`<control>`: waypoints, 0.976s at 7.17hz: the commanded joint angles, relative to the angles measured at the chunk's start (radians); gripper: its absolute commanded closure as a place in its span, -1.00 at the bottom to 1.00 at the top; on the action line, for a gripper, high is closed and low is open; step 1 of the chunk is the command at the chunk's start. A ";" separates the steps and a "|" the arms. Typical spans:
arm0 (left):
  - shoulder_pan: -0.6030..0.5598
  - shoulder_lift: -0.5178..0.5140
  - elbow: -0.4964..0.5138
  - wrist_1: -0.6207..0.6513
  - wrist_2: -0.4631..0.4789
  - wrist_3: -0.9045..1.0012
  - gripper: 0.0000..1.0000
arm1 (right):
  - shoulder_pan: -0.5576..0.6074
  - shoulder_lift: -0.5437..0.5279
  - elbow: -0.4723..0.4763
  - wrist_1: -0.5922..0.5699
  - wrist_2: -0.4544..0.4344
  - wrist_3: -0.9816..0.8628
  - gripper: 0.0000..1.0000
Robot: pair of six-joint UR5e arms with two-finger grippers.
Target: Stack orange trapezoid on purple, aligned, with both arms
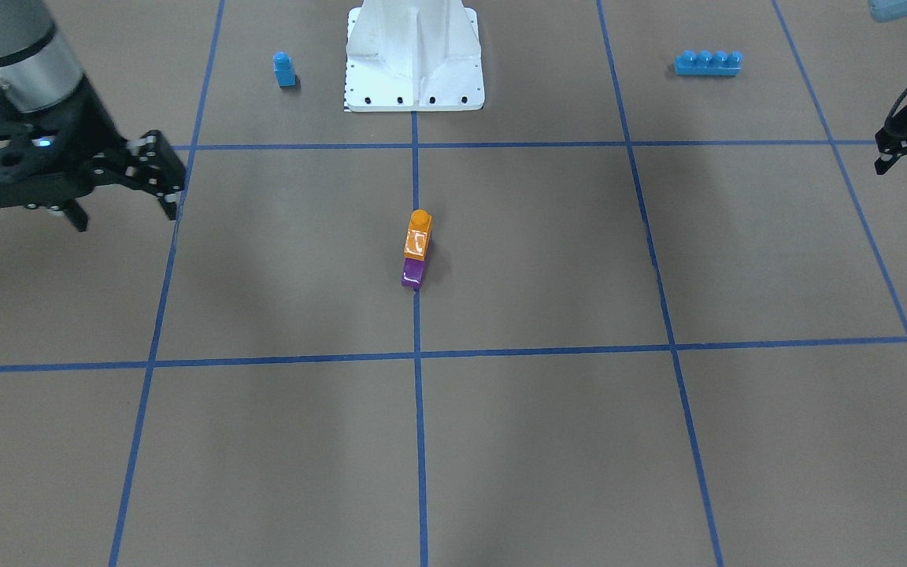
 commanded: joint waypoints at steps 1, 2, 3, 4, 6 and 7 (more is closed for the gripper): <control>-0.169 0.003 0.125 0.009 -0.046 0.299 -1.00 | 0.204 -0.188 -0.024 0.000 0.104 -0.377 -1.00; -0.235 0.003 0.202 -0.004 -0.102 0.392 -1.00 | 0.277 -0.265 -0.042 0.000 0.133 -0.498 -1.00; -0.257 0.005 0.216 -0.004 -0.118 0.410 -1.00 | 0.334 -0.353 -0.062 0.030 0.139 -0.572 -1.00; -0.257 0.023 0.218 -0.001 -0.115 0.398 -1.00 | 0.367 -0.450 -0.087 0.102 0.138 -0.582 -1.00; -0.257 0.029 0.206 -0.005 -0.120 0.353 -1.00 | 0.382 -0.598 -0.160 0.361 0.139 -0.571 -1.00; -0.257 0.031 0.207 -0.004 -0.121 0.355 -1.00 | 0.393 -0.630 -0.164 0.377 0.139 -0.571 -1.00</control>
